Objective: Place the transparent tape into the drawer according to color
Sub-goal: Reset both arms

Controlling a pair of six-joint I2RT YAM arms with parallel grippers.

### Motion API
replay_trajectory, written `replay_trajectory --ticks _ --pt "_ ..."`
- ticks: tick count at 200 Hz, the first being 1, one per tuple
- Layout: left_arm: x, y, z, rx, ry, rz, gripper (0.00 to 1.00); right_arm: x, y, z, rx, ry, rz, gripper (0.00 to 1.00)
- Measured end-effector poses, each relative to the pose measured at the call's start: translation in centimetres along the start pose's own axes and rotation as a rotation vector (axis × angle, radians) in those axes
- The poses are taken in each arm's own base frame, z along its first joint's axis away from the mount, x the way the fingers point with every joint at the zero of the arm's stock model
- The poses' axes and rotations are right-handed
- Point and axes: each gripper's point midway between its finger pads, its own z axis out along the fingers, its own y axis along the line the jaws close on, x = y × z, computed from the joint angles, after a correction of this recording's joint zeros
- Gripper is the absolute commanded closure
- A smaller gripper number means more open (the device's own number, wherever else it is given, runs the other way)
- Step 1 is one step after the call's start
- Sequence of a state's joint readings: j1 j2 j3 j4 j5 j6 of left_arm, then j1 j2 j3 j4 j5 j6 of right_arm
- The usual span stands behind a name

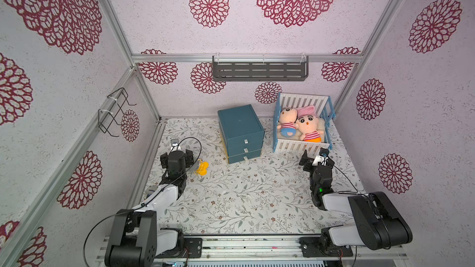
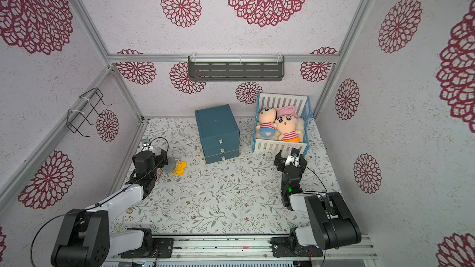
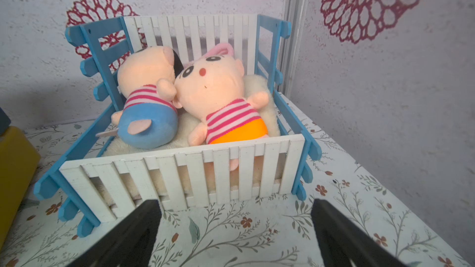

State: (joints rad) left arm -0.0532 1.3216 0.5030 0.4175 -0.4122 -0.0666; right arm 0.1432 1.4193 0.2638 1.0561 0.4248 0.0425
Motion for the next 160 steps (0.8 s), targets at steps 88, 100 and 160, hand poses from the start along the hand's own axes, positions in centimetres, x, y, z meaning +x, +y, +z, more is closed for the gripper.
replay_trajectory --ticks 88,100,160 --pt "2.8 1.4 2.2 0.014 -0.076 -0.061 0.03 1.1 0.0 -1.9 -0.066 -0.081 -0.001 0.01" --pt "2.4 1.3 2.2 0.021 -0.097 -0.071 0.03 1.1 -0.1 -2.2 -0.07 -0.089 0.002 0.01" --pt "2.3 1.2 2.7 0.034 -0.104 -0.095 0.03 0.3 -0.8 -3.7 -0.065 -0.151 0.027 0.01"
